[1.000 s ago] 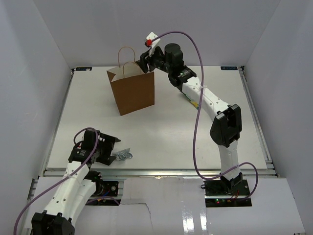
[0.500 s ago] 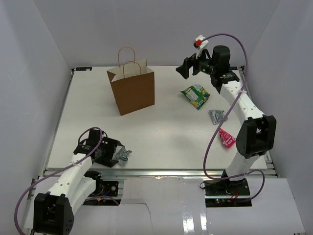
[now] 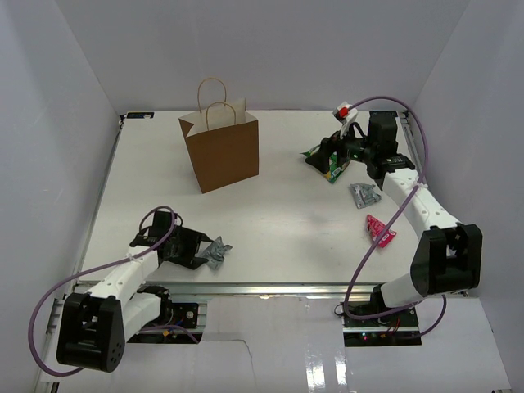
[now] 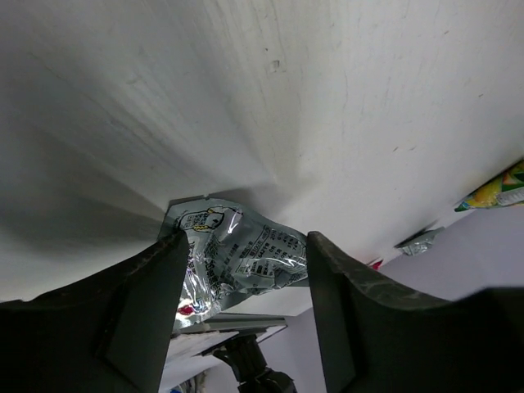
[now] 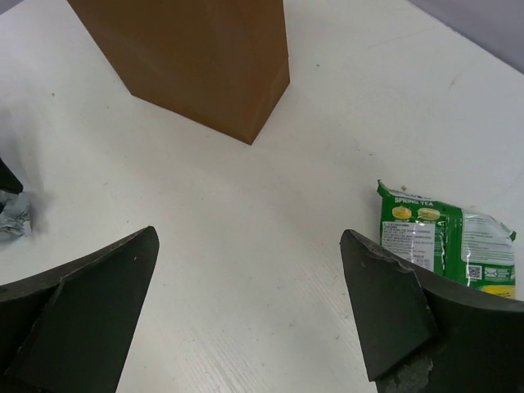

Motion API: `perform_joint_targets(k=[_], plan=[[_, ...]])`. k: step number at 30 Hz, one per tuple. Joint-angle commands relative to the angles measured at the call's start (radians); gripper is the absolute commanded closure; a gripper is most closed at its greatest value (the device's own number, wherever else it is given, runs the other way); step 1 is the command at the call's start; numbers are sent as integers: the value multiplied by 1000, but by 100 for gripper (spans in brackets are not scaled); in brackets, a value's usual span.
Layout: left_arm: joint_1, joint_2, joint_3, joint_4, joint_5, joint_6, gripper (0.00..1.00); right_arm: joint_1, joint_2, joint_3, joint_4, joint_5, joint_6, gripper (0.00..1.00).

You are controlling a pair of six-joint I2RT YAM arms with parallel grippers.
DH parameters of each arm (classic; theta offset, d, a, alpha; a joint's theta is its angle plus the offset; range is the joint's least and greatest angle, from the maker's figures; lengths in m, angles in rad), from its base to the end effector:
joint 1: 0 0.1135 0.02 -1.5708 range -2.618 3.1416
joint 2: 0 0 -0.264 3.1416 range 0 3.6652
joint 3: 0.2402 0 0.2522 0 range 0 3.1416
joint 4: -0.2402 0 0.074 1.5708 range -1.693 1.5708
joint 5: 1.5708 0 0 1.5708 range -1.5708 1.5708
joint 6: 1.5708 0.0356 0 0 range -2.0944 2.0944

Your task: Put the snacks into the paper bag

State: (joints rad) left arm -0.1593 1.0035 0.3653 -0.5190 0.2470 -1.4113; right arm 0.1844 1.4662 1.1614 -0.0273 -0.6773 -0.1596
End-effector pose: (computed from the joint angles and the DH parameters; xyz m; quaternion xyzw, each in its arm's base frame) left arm 0.1509 -0.0331 0.1390 -0.5486 0.8019 -0.2293 0.0589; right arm 0.3304 0.0843 0.3266 -0.3214 0.7237 0.2773 0.5441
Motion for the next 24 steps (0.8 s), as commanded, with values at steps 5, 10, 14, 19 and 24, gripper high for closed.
perform_joint_targets(k=[5, 10, 14, 19, 24], plan=[[-3, 46, -88, 59, -68, 54, 55, -14, -49, -31, -10, -41, 32, 2], [-3, 44, -101, 105, -46, 87, 77, -22, -50, -25, -28, -74, 31, 3], [-3, 43, -100, 135, -35, 132, 82, -23, -40, -5, -106, -269, -84, 2], [-2, 35, -83, 177, -31, 201, 80, 45, -3, 76, -518, -447, -455, 4], [-3, 47, -74, 215, -18, 250, 77, 229, 19, 87, -887, -322, -1039, 3]])
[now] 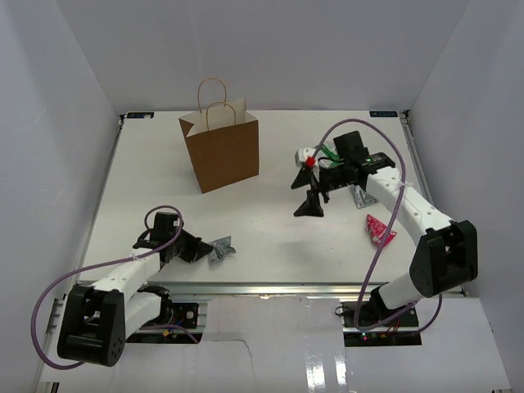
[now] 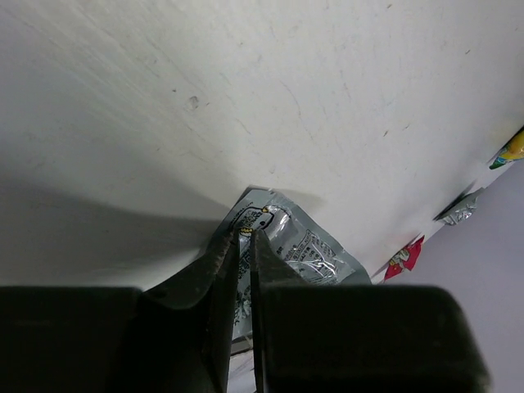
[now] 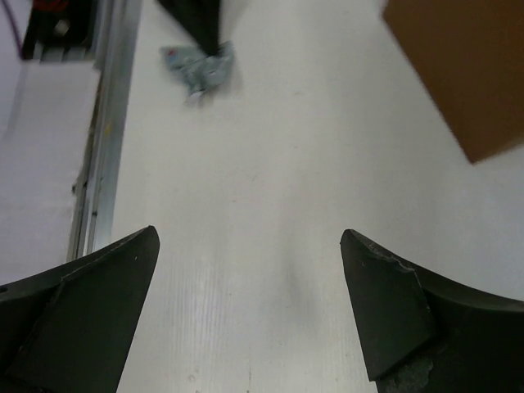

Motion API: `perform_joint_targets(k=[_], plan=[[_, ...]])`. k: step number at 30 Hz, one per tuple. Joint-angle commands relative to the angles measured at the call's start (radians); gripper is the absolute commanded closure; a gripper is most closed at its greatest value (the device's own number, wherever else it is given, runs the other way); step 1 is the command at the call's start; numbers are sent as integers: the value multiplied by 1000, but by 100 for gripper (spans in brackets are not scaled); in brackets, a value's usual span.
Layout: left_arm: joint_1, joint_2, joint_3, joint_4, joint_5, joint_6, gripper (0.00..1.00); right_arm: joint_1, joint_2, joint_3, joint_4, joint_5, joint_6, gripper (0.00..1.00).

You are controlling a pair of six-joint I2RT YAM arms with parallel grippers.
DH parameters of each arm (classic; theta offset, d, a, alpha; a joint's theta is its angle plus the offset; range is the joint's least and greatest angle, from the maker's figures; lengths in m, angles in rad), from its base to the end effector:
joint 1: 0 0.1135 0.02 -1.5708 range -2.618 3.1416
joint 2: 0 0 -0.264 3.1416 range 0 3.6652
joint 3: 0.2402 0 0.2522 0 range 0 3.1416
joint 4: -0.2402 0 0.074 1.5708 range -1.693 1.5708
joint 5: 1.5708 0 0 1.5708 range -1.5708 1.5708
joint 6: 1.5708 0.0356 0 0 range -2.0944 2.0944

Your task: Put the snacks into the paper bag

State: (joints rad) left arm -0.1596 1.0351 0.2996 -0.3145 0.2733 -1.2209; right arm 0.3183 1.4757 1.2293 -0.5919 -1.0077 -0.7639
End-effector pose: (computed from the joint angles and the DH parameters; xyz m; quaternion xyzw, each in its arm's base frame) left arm 0.1574 -0.0351 0.1267 -0.4542 0.8434 -0.2639 0.1129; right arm 0.2844 0.1254 0.3056 -0.5693 0.6118 0.3703 0.4055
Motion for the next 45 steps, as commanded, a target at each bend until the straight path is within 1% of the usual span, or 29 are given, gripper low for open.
perform_joint_targets(k=[1, 2, 3, 4, 6, 7, 8, 9, 10, 12, 13, 14, 15, 16, 17, 18, 20, 21, 23, 27, 28, 31, 37, 39, 40, 41, 43, 44, 45], plan=[[-1, 20, -10, 15, -40, 63, 77, 160, -3, -16, -362, 45, -506, 3], [-3, 26, -8, 18, -39, 64, 77, 194, -9, -36, -370, 63, -572, 2], [-1, 42, -10, 22, -36, 64, 77, 224, -15, -53, -370, 82, -685, 2], [-3, 49, -10, 22, -29, 67, 77, 293, -21, -74, -364, 133, -724, 2], [-1, 63, -13, 26, -28, 69, 77, 367, -17, -79, -291, 194, -753, 2], [-3, 63, -13, 28, -25, 69, 77, 436, -2, -77, -257, 251, -753, 2], [-3, 62, -13, 29, -23, 69, 77, 470, 8, -65, -220, 276, -743, 2], [-1, 56, -16, 29, -25, 67, 77, 525, 38, -57, -125, 317, -694, 2], [-3, 51, -16, 28, -26, 64, 77, 548, 57, -36, -77, 334, -668, 3], [-1, 42, -27, 29, -25, 54, 77, 593, 113, 5, -19, 363, -646, 3], [-3, 31, -31, 34, -22, 41, 77, 628, 177, 28, -10, 368, -608, 3], [-3, 26, -36, 35, -17, 37, 77, 645, 208, 71, 3, 370, -580, 2], [-1, 22, -43, 37, -16, 34, 77, 675, 262, 85, 47, 376, -545, 2], [-1, 7, -45, 34, -16, 32, 77, 688, 282, 94, 78, 385, -458, 1], [-1, -3, -48, 34, -17, 29, 78, 702, 302, 101, 117, 396, -409, 0], [-3, -10, -53, 32, -17, 29, 78, 726, 329, 99, 195, 427, -361, 0], [-3, -32, -54, 31, -16, 24, 78, 742, 354, 99, 254, 449, -257, 0], [-3, -36, -57, 29, -16, 24, 77, 752, 373, 102, 304, 464, -227, 0], [-1, -38, -54, 31, -13, 24, 77, 762, 388, 108, 340, 489, -168, 0], [-3, -32, -45, 34, -9, 29, 77, 772, 434, 111, 415, 563, -114, 0], [-3, -30, -42, 35, -9, 29, 77, 772, 442, 110, 426, 567, -110, 4], [-3, -26, -40, 38, -8, 31, 77, 772, 472, 96, 428, 569, -118, 7], [-3, -41, -36, 41, 3, 32, 74, 771, 483, 52, 460, 560, -120, 19], [-3, -69, -33, 43, 3, 32, 70, 772, 483, 47, 457, 551, -126, 27], [-1, -81, -34, 43, 1, 31, 68, 771, 485, 44, 454, 544, -126, 33], [-3, -93, -33, 41, 0, 32, 65, 771, 485, 44, 449, 541, -127, 36], [-3, -142, -31, 41, -3, 31, 61, 771, 485, 42, 446, 535, -127, 44], [-3, -158, -30, 38, -6, 32, 57, 771, 485, 39, 446, 531, -127, 53], [-1, -177, -24, 26, -12, 32, 55, 771, 483, 38, 445, 528, -127, 57]])
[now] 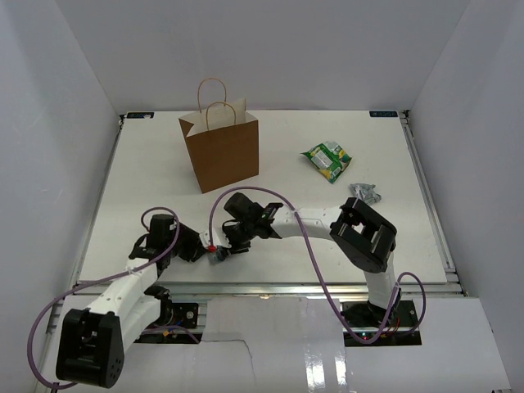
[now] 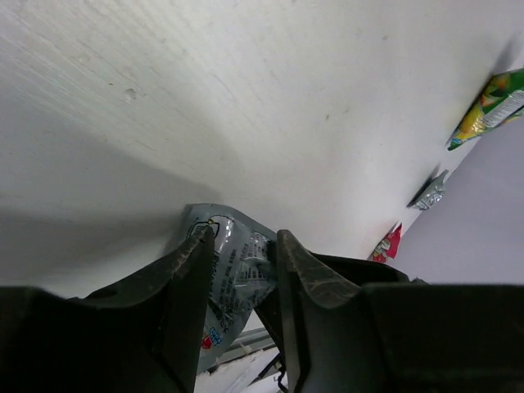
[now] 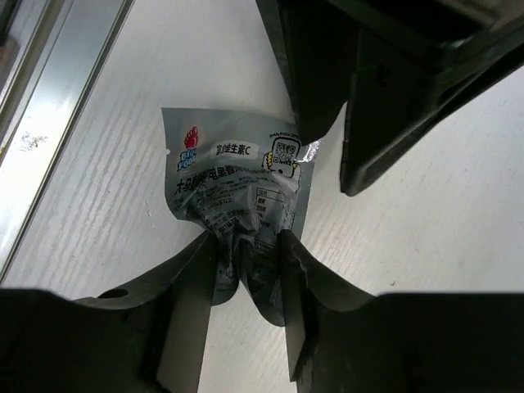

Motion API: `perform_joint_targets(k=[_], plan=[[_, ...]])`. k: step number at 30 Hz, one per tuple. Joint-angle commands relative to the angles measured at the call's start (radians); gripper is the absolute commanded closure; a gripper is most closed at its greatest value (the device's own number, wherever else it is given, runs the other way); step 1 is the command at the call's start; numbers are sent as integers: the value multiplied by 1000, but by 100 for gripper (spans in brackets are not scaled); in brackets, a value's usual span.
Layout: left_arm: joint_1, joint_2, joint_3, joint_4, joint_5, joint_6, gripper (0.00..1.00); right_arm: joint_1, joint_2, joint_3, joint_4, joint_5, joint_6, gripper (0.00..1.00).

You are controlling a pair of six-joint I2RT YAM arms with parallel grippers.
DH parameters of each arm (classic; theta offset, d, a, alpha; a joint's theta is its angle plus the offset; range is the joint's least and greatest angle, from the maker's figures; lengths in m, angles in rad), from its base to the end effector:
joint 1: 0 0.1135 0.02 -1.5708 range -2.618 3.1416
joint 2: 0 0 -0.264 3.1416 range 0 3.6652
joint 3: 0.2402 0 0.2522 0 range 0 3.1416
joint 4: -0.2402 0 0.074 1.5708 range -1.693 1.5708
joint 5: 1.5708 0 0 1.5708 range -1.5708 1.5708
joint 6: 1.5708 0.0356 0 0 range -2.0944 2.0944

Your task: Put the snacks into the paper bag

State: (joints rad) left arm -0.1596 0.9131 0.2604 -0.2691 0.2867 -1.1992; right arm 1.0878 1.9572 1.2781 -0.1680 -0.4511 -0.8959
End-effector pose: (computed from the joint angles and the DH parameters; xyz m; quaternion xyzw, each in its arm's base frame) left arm 0.1515 -0.0346 0.1352 -0.4264 0.8368 -0.3036 0.1604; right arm 0.1804 0.3774 0.1714 -0.8063 0.4325 0.2412 0.3234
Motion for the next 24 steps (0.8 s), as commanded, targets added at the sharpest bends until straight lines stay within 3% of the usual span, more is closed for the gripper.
perform_joint_targets(k=[1, 4, 6, 10, 17, 24], plan=[[-3, -97, 22, -28, -33, 15, 53, 3, 2, -13, 21, -32, 5, 62], [-1, -184, 66, -81, -76, 38, 41, 1, -4, -22, 19, -35, 8, 79], [-1, -230, 104, -119, -107, 62, 33, -2, -9, -26, 18, -38, 11, 83], [-1, -331, 174, -194, -175, 110, 26, -26, -47, -25, 13, -75, 44, 89], [-1, -483, 234, -251, -250, 194, 21, -181, -205, 3, 16, -300, 205, 92], [-1, -569, 223, -200, -233, 254, 18, -359, -304, 208, 24, -396, 340, 92]])
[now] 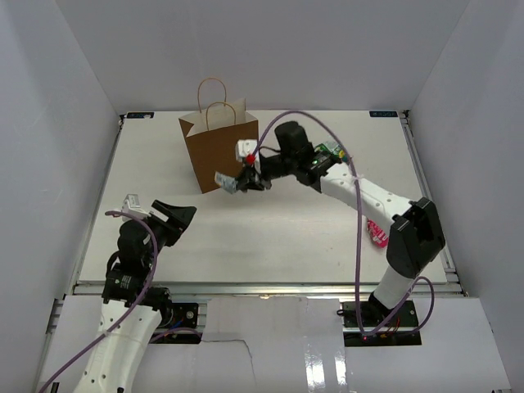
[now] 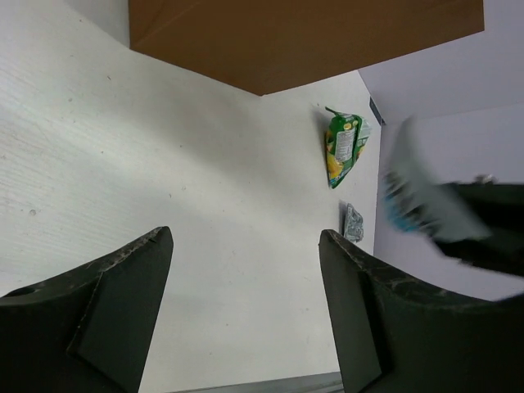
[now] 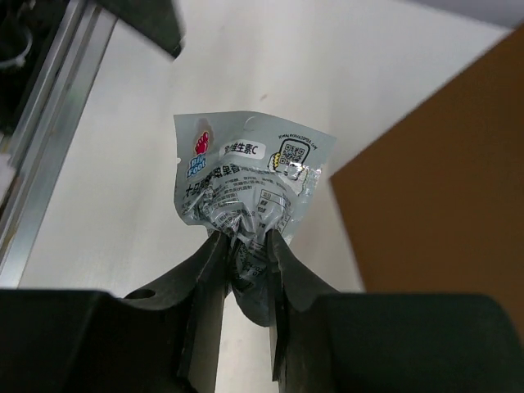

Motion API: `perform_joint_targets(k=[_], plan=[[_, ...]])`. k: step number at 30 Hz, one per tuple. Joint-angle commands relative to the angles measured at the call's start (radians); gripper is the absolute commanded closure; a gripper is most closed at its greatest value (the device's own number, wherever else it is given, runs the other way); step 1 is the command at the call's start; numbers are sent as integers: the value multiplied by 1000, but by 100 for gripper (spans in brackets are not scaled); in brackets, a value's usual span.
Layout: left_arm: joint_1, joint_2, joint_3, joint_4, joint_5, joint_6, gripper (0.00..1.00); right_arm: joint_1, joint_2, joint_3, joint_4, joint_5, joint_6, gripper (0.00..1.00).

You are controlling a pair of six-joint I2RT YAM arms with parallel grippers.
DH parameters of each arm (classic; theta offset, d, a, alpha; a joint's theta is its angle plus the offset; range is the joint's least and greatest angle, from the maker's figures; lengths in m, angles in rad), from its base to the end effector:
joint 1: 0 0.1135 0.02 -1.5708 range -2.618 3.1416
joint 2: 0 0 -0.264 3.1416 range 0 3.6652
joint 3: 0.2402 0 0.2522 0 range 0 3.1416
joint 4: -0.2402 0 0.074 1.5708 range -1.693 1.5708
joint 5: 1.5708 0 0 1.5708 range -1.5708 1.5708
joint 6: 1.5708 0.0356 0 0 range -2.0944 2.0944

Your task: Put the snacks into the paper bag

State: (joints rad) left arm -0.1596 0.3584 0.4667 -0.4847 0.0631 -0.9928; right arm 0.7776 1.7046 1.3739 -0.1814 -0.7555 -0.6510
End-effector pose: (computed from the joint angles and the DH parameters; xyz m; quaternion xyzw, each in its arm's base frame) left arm 0.1099 -0.0200 0.2520 -0.3182 0.7630 -0.3281 0.4571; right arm 0.2633 0.2934 0.3034 -0.6663 0.4842 0.3474 0.4483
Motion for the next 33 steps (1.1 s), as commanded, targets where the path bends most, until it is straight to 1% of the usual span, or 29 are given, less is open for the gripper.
perform_joint_targets(k=[1, 3, 4, 5, 6, 7, 8, 9, 10, 11, 12, 13, 16, 17, 18, 21, 26, 31, 32, 33], plan=[[-1, -21, 18, 23, -2, 58, 17, -93, -45, 193, 46, -96, 144, 92], [-1, -26, 21, 34, 6, 72, 14, -135, -34, 273, 94, -87, 189, 92], [-3, -26, 23, 40, 18, 86, 13, -171, -17, 312, 123, -65, 241, 92], [-1, -22, 23, 53, 26, 95, 10, -190, -5, 386, 152, -55, 266, 92], [-1, -24, 23, 61, 33, 103, 9, -214, 31, 428, 196, -21, 290, 92], [-1, -22, 23, 67, 49, 111, 7, -225, 55, 468, 213, -5, 339, 92], [-3, -19, 20, 80, 55, 114, 6, -233, 78, 541, 226, 16, 365, 92], [-1, -19, 18, 87, 63, 115, 6, -239, 125, 572, 253, 36, 393, 92], [-3, -19, 16, 96, 67, 117, 6, -250, 150, 600, 269, 77, 424, 92], [-1, -15, 16, 98, 75, 118, 6, -251, 168, 632, 290, 106, 495, 92], [-3, -15, 20, 98, 78, 120, 6, -253, 185, 637, 315, 132, 531, 92], [-1, -13, 23, 97, 81, 126, 6, -255, 213, 636, 374, 174, 588, 92], [-1, -19, 29, 87, 81, 129, 6, -253, 283, 668, 440, 226, 660, 92], [-1, -28, 29, 84, 83, 129, 6, -255, 305, 692, 439, 226, 704, 92], [-1, -32, 29, 80, 78, 129, 6, -253, 349, 744, 439, 232, 723, 92], [-1, -47, 27, 70, 76, 128, 6, -247, 420, 809, 448, 222, 754, 92], [-1, -44, 24, 67, 83, 126, 5, -239, 458, 797, 453, 219, 769, 92], [-3, -27, 23, 69, 86, 131, 5, -238, 429, 688, 447, 179, 763, 92], [-3, -26, 23, 72, 87, 131, 5, -236, 423, 676, 447, 176, 760, 91], [-1, -22, 20, 77, 89, 131, 5, -236, 414, 665, 448, 174, 758, 87]])
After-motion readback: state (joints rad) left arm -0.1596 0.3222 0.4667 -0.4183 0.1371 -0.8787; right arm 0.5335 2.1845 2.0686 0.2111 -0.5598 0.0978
